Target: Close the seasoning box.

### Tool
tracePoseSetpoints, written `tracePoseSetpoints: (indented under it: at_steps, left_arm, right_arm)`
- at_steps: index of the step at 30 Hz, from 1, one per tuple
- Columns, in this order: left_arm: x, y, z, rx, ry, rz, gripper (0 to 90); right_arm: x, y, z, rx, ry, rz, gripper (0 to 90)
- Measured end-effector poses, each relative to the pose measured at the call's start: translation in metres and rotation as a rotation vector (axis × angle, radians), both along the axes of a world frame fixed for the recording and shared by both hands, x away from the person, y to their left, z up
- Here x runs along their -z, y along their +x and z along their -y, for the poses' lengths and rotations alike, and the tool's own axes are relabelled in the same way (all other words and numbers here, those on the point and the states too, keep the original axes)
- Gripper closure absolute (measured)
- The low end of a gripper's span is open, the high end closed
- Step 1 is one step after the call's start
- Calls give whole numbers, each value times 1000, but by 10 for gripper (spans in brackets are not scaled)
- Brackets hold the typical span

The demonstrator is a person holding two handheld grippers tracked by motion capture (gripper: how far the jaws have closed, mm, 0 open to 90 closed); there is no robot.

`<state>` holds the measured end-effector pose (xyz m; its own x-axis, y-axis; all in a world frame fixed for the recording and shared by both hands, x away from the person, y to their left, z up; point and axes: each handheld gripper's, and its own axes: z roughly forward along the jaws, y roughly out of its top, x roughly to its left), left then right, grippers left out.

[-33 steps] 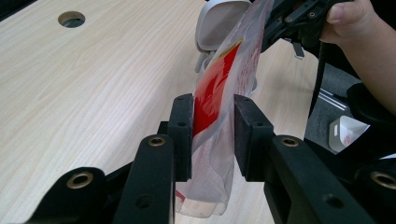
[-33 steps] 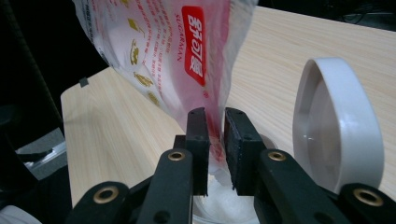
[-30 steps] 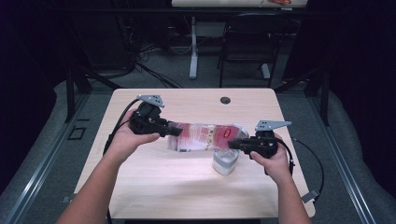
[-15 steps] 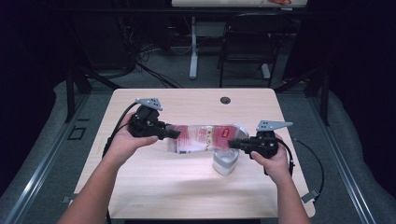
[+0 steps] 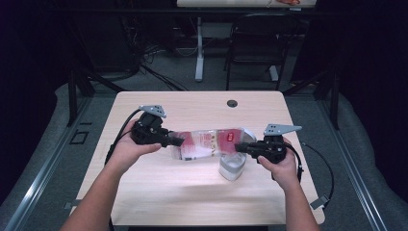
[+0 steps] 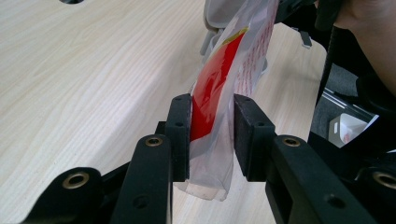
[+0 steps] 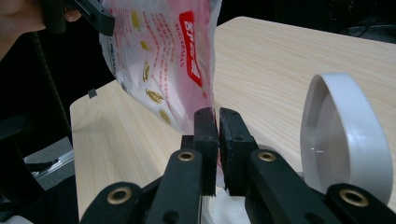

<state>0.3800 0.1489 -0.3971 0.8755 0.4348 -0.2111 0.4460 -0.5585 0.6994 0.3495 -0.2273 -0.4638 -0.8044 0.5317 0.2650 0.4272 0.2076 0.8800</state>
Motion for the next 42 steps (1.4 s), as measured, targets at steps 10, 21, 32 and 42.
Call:
tracePoseSetpoints:
  at_steps: [10,21,32,42]
  left_arm:
    - [16,0,-11,11,-30,-31,698]
    - [27,-3,-15,11,-29,-49,698]
    - [40,-3,-13,10,-22,-68,693]
    - [50,-6,-14,7,-16,-81,686]
  right_arm:
    - [-7,-5,-8,-15,-20,20,877]
    - [-14,-9,-11,-13,-29,46,881]
    - [-18,-12,-12,-4,-21,65,883]
    - [-19,-13,-16,-7,-36,76,883]
